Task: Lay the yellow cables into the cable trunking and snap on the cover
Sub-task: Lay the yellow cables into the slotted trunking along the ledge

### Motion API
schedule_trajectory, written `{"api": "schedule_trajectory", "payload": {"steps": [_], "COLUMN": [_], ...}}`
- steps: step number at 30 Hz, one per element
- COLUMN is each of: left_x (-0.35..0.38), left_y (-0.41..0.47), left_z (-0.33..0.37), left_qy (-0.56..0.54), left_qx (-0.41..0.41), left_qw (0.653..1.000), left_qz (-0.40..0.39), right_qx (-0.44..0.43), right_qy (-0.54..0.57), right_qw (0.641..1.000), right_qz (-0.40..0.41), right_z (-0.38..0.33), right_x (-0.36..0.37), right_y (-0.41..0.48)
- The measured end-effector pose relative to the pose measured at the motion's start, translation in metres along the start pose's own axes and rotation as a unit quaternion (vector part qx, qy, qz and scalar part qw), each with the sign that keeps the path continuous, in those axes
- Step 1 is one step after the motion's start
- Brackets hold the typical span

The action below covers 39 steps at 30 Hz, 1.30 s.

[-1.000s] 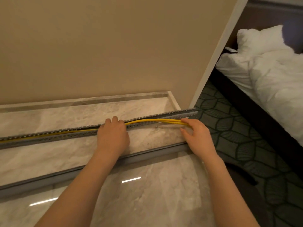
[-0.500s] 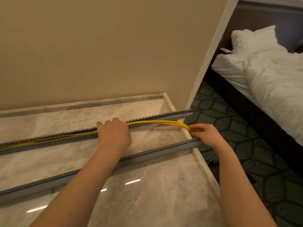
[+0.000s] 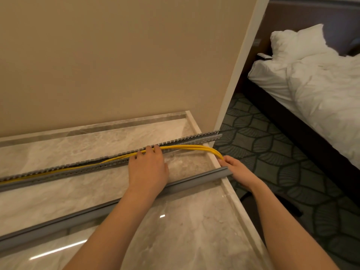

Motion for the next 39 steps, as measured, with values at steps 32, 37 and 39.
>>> {"api": "schedule_trajectory", "payload": {"steps": [32, 37, 39], "left_x": [0.009, 0.010, 0.011], "left_y": [-0.003, -0.003, -0.003], "left_z": [-0.008, -0.008, -0.009], "left_qy": [0.040, 0.034, 0.035], "left_qx": [0.045, 0.040, 0.039], "left_qw": [0.998, 0.999, 0.999], "left_qz": [-0.006, -0.005, -0.006], "right_qx": [-0.102, -0.087, -0.078], "right_qy": [0.121, 0.150, 0.169], "right_qw": [0.985, 0.984, 0.981], "right_qz": [0.074, 0.039, 0.061], "right_z": [-0.066, -0.069, -0.070], "right_x": [-0.039, -0.030, -0.031], "right_y": [0.050, 0.048, 0.046]}}
Point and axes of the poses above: each hand's wrist, its own y-axis towards the middle knuckle, its own x-axis out of the palm, z = x × y, the point moved 8 cm from there along y, towards the middle knuckle, and after that the axes turned 11 degrees about x, right-handed, at the moved point
